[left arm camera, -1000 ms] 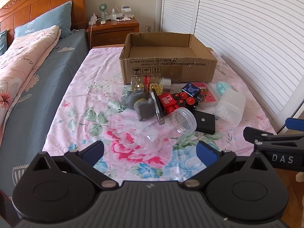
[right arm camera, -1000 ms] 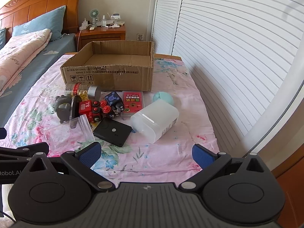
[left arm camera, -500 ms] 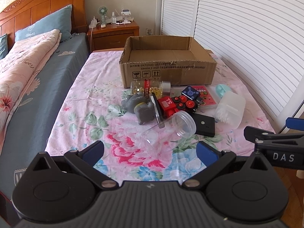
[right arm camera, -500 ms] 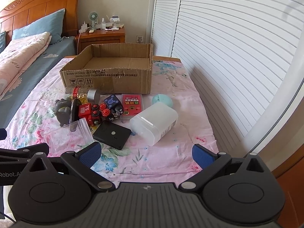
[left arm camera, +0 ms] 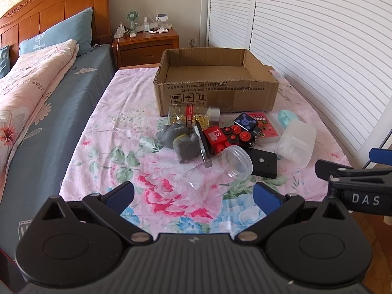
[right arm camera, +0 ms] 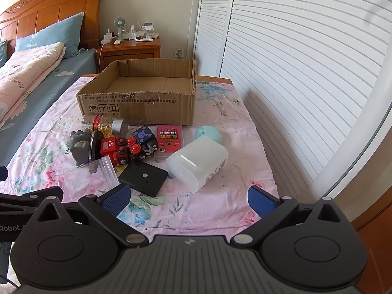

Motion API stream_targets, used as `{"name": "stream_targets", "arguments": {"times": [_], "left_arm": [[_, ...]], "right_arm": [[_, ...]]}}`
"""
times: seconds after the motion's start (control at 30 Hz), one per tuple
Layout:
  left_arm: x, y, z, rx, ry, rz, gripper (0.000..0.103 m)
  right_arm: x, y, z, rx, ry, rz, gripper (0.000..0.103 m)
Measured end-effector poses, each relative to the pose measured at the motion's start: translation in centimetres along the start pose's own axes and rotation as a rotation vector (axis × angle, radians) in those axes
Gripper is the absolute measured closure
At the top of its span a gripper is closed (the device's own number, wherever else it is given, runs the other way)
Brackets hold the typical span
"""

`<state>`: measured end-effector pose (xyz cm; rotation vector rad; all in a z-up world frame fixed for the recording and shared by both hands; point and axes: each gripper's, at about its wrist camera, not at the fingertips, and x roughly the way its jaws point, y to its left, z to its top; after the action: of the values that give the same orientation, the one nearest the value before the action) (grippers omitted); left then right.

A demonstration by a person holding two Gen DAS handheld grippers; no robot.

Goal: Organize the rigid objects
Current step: 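Move the left tool toward the clear plastic jar lying on the sheet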

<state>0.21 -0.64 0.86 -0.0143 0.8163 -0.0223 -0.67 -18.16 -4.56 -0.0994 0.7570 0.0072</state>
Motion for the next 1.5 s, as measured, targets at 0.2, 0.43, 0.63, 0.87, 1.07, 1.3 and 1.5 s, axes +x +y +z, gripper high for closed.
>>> {"name": "stream_targets", "arguments": {"times": [0.2,0.43,0.63,0.87,1.07,1.3,1.5], "left_arm": [[0.2,0.1,0.0,-0.004,0.000,-0.003,0.001],[0.5,0.4,0.0,-0.010,0.002,-0.008,0.001],[0.6,0.4,0.0,-0.015,0.001,-0.008,0.001],[0.6,0.3,0.0,-0.014,-0.004,-0.013,0.001],[0.7,0.2,0.2,-0.008,-0.008,-0.014,0.001],[1.1,0.1,0.7,-0.004,-0.013,-0.037,0.001],[1.6,0.5,0.9,-0.006,-0.005,-0.045,0.001]], "right_arm": [[0.1,0.2,0.3,-0.005,-0.003,-0.008,0.000],[0.2,0.3,0.4,-0.008,-0.005,-0.012,0.000],[0.3,0.5,0.5,-0.012,-0.006,-0.015,0.000],[0.4,0.5,0.6,-0.011,-0.008,-0.022,0.000],[0.5,0.4,0.6,-0.010,-0.010,-0.030,0.000],[0.5,0.4,1.1,-0.019,-0.009,-0.057,0.000],[1.0,1.0,1.5,-0.036,-0.001,-0.062,0.000]]}}
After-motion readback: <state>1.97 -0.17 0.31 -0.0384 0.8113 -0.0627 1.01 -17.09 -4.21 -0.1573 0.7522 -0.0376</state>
